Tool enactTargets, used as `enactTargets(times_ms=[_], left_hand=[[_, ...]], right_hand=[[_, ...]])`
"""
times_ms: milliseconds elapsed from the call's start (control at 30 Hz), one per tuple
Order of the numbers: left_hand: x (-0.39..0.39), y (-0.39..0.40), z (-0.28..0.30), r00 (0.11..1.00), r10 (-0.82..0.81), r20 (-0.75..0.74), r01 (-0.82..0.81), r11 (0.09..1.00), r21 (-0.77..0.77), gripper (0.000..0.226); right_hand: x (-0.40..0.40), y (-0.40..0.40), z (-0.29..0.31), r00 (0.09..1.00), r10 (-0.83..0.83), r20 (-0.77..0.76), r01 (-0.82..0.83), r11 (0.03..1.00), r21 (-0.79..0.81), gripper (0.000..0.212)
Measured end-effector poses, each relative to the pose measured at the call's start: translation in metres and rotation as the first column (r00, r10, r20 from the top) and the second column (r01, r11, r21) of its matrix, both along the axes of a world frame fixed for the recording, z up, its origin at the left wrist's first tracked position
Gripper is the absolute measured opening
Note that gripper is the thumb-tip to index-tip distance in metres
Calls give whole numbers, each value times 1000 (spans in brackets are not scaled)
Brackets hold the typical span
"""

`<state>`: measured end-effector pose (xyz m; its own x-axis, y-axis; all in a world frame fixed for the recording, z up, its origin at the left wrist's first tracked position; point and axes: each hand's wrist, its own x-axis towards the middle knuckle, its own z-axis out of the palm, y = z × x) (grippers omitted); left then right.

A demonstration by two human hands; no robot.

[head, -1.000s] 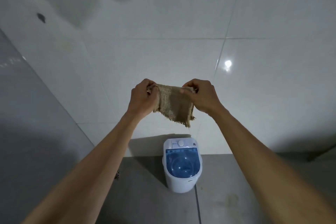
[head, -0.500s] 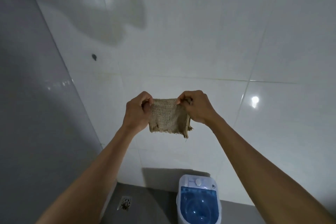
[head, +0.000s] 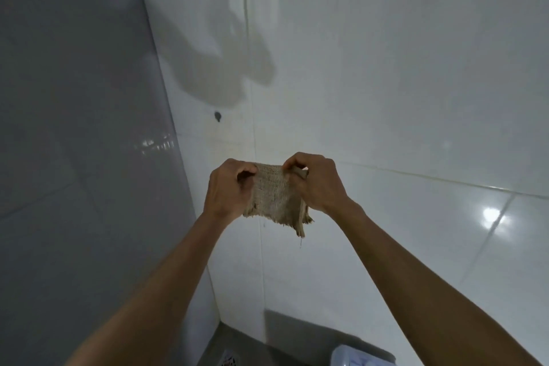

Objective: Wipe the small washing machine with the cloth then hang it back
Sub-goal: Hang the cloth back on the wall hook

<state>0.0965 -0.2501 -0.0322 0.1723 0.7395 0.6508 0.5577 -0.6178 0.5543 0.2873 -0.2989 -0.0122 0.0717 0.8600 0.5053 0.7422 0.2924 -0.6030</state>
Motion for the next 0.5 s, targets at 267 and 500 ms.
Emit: enactTargets(times_ms=[267, 500], left_hand=[[-67, 112, 23, 995, 83, -53, -81, 996, 36, 23], [-103, 217, 42, 970, 80, -231, -68, 996, 60, 30]], right_hand=[[-80, 114, 26, 953, -73, 295, 54, 996, 70, 27], [-130, 206, 41, 782, -242, 575, 182, 970, 161, 24]])
